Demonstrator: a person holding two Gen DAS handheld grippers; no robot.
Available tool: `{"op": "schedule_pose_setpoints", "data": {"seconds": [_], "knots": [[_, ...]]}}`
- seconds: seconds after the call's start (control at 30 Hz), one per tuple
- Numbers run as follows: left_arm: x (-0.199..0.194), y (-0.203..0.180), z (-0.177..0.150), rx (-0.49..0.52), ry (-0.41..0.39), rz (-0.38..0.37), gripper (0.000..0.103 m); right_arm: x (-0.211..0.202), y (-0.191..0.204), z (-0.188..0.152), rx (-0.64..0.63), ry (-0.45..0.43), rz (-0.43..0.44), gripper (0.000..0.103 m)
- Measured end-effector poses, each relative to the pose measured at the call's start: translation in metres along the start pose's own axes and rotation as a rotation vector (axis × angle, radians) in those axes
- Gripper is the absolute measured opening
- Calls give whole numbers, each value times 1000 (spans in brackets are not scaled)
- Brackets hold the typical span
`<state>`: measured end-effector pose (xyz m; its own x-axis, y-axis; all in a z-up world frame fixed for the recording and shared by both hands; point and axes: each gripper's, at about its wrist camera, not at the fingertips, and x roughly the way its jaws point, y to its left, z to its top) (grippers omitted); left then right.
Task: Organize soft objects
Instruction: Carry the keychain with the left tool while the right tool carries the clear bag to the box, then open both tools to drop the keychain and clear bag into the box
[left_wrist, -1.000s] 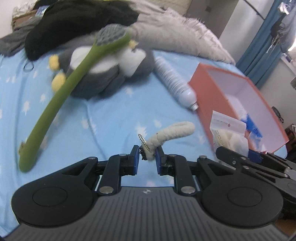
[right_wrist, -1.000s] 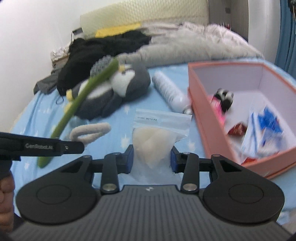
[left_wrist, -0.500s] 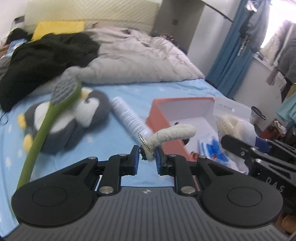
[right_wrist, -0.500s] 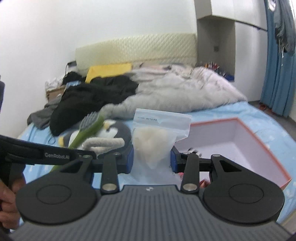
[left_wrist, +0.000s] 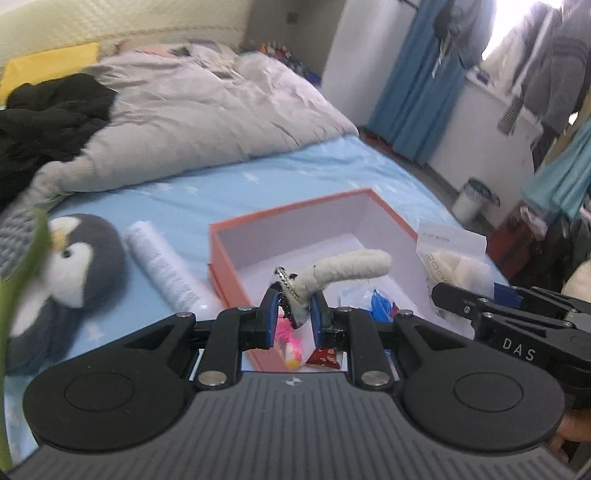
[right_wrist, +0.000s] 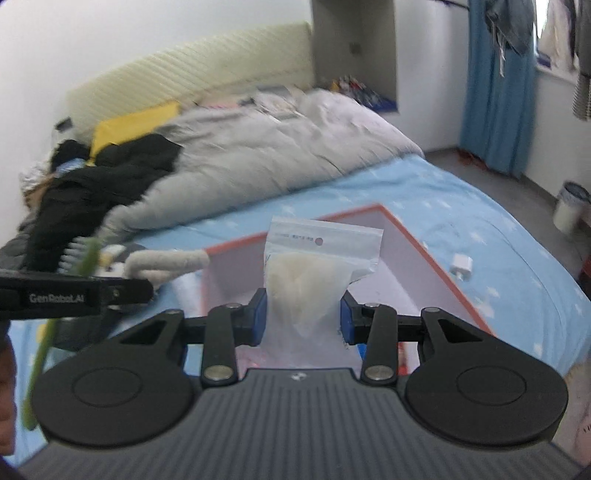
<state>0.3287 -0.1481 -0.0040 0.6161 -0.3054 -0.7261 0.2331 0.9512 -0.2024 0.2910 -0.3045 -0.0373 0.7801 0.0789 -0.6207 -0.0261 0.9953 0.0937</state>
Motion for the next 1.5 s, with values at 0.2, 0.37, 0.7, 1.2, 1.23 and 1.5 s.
{"op": "schedule_pose_setpoints", "data": {"seconds": [0.2, 0.37, 0.7, 1.2, 1.23, 1.5], "knots": [[64, -20, 7, 41, 125, 2, 22, 45, -30, -9, 60, 134, -10, 42], [108, -23, 2, 30, 218, -1, 22, 80, -45, -24, 87, 230, -19, 43], [128, -27, 0, 61, 266, 17, 42, 101, -58, -37, 112, 285, -10, 51], [18, -27, 22, 100, 90, -16, 56, 21, -42, -14, 116, 148, -10, 58], [3, -28, 23, 100, 64, -21, 56, 11, -40, -11, 117, 126, -10, 58], [-93, -35, 10, 131, -83, -60, 56, -73, -13, -5, 98, -37, -3, 58]]}}
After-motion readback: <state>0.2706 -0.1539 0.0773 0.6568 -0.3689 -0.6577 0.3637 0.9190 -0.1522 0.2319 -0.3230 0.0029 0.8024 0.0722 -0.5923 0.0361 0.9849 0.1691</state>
